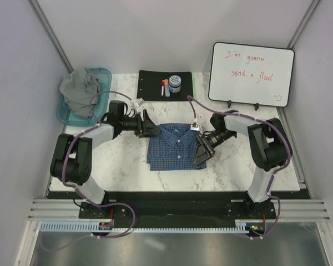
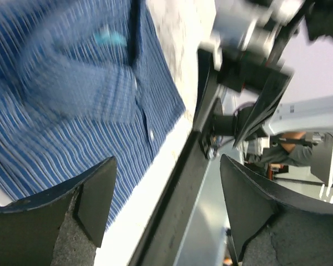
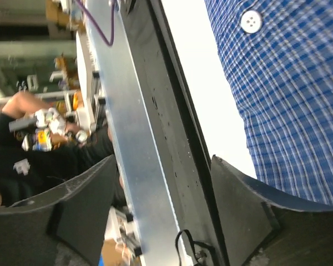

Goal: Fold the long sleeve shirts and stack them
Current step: Neatly place the folded shirt to the corner

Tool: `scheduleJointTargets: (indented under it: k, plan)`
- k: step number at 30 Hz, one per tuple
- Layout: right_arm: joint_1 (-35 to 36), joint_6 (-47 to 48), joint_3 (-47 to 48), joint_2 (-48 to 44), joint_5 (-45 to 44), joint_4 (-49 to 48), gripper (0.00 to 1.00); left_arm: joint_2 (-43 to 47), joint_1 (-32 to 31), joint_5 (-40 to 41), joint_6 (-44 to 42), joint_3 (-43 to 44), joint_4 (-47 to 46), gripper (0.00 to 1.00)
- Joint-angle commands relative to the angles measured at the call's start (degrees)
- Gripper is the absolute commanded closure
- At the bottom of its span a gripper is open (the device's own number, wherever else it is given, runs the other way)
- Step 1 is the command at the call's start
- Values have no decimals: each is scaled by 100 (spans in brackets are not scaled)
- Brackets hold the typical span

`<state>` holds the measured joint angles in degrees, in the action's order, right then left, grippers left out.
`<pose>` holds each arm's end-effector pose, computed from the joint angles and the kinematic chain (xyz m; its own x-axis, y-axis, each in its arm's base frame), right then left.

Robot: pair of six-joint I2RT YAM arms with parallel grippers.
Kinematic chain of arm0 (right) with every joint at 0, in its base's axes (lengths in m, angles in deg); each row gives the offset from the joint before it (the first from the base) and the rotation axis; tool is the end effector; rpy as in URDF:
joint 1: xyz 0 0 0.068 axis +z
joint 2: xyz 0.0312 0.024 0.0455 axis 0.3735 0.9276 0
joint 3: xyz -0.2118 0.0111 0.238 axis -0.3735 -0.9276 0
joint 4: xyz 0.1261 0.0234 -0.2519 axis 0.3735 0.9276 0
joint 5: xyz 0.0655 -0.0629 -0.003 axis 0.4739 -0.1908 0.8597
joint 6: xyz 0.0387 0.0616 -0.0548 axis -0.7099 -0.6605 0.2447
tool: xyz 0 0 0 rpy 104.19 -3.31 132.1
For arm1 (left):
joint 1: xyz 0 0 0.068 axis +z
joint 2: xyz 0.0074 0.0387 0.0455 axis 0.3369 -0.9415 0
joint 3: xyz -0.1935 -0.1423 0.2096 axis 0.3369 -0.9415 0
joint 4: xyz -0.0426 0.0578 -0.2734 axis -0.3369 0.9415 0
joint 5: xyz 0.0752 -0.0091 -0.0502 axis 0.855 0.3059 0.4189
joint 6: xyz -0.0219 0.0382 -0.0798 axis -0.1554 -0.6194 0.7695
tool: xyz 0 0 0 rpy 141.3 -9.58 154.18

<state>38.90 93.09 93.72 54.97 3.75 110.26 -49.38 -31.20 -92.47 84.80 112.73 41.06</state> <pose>0.2833 0.1638 0.1799 -0.8592 -0.4633 -0.2172 -0.3733 0.2771 0.8853 0.3269 -0.1390 0.2057 -0.9324 -0.0521 -0.3575 0.3129 0.3783 -0.8712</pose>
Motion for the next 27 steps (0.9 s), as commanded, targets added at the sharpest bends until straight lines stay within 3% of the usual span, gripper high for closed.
scheduleJointTargets:
  k: [1,7,12,16,18,19,21,22,23,24,25,27]
  plan:
    - [122,819,103,921,194,292,27,-795,-114,98,284,612,-864,20]
    - [-203,1268,331,1899,80,460,29,-2026,-62,440,645,1078,-1375,23]
    - [-142,1128,261,1664,-78,486,29,-2607,96,740,803,1457,-1199,25]
    - [-124,891,270,882,-17,530,28,-1907,140,696,183,1466,-840,22]
    - [-133,776,226,357,18,521,26,-1388,123,1002,-354,1571,10,18]
    - [-159,645,244,153,-52,461,25,-777,27,1813,-1001,1693,623,16]
    - [-325,207,340,-451,-375,163,21,-237,-184,2661,-1646,2097,1890,15]
    - [-431,-535,358,-655,-612,-404,20,175,-638,3814,-2354,2220,2217,9]
    - [-579,-899,367,-892,-1050,-767,15,362,-955,4417,-2666,2352,2655,1]
    - [-642,-1068,402,-1339,-1855,-1249,13,494,-1281,5363,-2860,2388,2799,1]
    - [-677,-1166,446,-1569,-2411,-1445,10,600,-1849,5668,-3175,2389,2878,1]
    - [-686,-1324,525,-2261,-3396,-2032,3,846,-2266,6326,-3188,2319,2984,1]
